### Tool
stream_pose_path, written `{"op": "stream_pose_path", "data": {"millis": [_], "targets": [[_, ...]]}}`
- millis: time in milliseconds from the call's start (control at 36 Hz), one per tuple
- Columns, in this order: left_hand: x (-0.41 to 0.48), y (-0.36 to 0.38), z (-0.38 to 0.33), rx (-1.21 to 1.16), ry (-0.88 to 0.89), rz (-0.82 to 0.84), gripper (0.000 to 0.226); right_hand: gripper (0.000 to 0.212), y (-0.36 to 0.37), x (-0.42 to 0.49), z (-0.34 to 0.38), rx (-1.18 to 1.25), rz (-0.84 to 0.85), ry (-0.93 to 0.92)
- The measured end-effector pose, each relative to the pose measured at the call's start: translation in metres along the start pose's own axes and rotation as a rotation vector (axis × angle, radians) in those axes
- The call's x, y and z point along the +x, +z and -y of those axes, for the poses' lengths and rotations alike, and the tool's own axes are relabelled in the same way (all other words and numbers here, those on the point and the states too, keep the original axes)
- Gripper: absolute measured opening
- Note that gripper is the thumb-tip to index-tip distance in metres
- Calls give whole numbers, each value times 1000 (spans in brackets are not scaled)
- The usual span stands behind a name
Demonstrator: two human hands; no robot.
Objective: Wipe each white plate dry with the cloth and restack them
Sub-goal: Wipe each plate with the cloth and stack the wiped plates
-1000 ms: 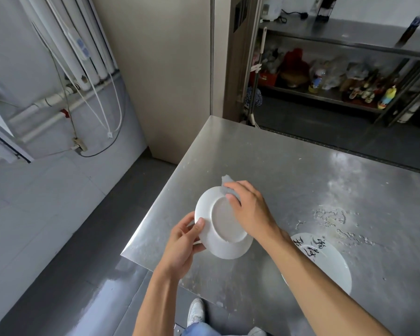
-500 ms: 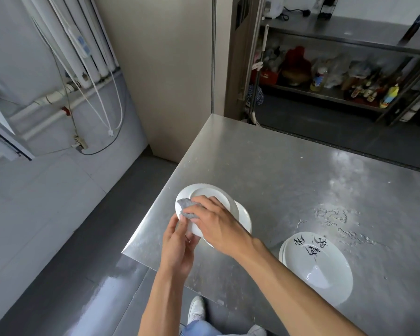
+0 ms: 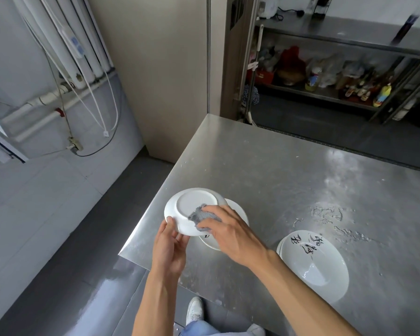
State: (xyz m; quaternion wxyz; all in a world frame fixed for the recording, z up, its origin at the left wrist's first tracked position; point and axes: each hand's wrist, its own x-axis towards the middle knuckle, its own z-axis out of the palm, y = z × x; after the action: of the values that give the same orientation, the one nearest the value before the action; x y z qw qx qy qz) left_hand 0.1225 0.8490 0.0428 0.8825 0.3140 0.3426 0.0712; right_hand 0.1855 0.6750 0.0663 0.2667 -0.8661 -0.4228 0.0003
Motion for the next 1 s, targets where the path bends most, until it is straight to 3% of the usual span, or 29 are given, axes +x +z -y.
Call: {"op": "stream_pose_path", "data": {"millis": [167,306,389,639,750,889,1000], "targets": [[2,-4,-3,66,-25,42,25,33,-8,-17,-20,85,-180,241],[-3,-2,-4,254,-41,179,26,27,-21,-19,-40,174,-279,518],[-10,4,-3,362,-52,265,32,27,-30,-11,-43,176,-307,590],[-24,33,4,516,-2,327,28,28,-34,26,-4,124,-225,287],[-26,37,6,470,27,251,28,29,-22,28,16,127,-154,116],[-23,29,7,375,34,183,30,27,-14,17,19,144,-76,106],[-18,24,4,289,51,136,29,23,-11,4,17,50,0,-2]]}}
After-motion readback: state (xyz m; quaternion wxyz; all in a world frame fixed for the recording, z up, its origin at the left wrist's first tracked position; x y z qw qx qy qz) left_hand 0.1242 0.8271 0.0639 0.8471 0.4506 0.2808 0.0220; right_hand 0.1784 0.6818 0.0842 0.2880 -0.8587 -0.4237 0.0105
